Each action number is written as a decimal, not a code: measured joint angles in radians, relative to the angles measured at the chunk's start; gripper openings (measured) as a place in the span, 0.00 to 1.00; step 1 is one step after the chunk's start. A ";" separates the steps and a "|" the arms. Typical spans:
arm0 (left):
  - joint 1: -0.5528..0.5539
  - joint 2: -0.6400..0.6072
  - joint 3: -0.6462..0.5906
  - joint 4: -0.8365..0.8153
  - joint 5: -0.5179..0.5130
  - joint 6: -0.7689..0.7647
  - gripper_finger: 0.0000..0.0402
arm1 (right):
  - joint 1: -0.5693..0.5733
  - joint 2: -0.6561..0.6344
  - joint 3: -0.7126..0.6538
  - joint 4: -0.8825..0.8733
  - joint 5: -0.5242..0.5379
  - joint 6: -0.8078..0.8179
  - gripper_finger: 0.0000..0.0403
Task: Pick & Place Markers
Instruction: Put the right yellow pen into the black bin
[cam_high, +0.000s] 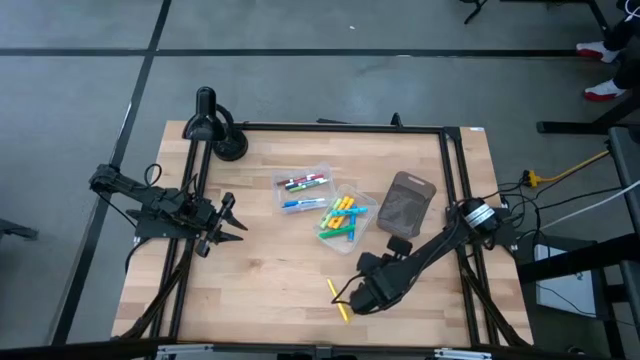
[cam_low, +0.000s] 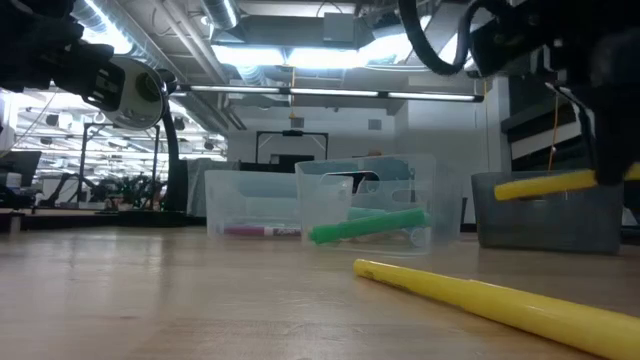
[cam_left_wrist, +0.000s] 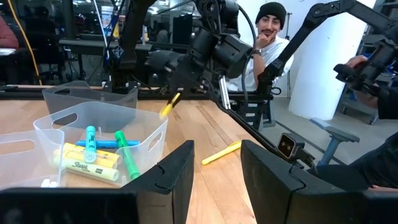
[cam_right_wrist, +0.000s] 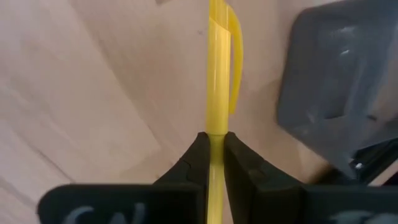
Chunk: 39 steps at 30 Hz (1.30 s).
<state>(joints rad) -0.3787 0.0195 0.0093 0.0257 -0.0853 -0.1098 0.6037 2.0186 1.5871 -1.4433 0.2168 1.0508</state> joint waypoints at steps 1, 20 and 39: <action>0.000 0.000 0.000 0.000 0.000 0.000 0.32 | 0.000 -0.006 0.000 -0.005 0.012 0.000 0.07; 0.000 0.000 0.000 0.000 0.000 0.000 0.32 | -0.023 -0.265 0.000 -0.128 0.244 0.098 0.08; 0.000 0.000 0.000 0.000 0.000 0.000 0.32 | -0.242 -0.474 -0.181 -0.128 0.254 0.119 0.08</action>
<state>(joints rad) -0.3786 0.0196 0.0090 0.0257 -0.0853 -0.1100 0.3615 1.5450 1.4063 -1.5712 0.4712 1.1696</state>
